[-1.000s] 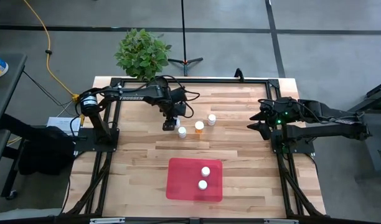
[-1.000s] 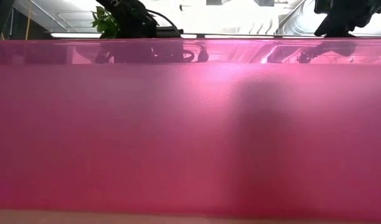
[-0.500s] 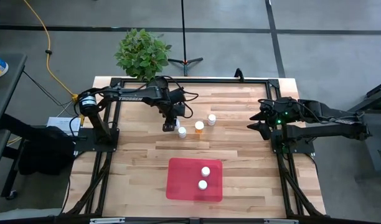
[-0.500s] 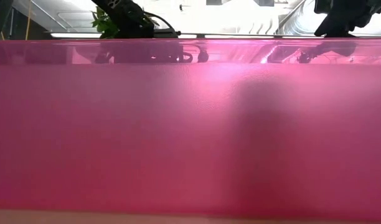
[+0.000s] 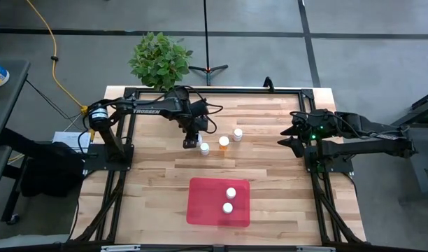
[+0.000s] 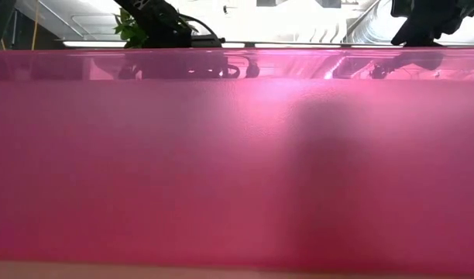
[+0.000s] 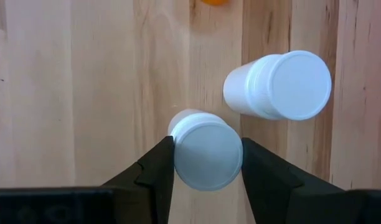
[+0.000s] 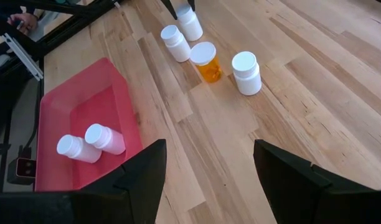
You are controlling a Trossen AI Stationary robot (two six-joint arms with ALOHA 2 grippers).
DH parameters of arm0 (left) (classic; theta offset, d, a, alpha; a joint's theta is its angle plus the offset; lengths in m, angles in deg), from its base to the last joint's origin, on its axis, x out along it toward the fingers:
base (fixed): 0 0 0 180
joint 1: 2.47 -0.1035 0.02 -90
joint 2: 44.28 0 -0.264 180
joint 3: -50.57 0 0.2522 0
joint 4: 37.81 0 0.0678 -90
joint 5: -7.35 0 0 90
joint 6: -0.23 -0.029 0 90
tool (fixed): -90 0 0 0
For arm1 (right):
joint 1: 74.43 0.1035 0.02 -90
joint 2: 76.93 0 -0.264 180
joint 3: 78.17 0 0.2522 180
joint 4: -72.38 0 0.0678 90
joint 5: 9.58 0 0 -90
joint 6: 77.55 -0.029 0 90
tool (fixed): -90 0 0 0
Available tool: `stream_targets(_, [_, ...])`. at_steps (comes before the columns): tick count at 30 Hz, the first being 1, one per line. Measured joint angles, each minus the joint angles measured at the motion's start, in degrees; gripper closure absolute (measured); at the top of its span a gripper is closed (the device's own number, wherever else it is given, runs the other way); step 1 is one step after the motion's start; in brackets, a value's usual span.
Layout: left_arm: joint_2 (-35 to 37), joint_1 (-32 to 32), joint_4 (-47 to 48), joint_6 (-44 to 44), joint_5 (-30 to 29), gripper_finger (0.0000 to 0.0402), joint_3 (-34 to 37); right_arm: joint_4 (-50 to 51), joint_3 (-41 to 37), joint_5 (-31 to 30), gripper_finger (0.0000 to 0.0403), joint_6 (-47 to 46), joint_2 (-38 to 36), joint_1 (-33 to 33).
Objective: Pick and place pill bottles into a basket
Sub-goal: Put the white pill bottle into the red bin
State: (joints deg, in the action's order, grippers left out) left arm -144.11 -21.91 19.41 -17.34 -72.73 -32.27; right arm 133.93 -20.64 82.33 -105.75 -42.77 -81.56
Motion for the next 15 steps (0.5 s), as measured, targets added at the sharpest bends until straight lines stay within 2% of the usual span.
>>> stream_targets(7, [0.4,0.0,3.1,-0.1,-3.0,0.0212,-2.0,0.0,0.0,0.0,0.0171,0.1,0.0,0.0])
stream_targets(15, [0.4,0.0,7.6,-0.1,-3.4,0.0212,-5.0,0.0,0.0,0.0,0.0171,0.2,0.0,0.0])
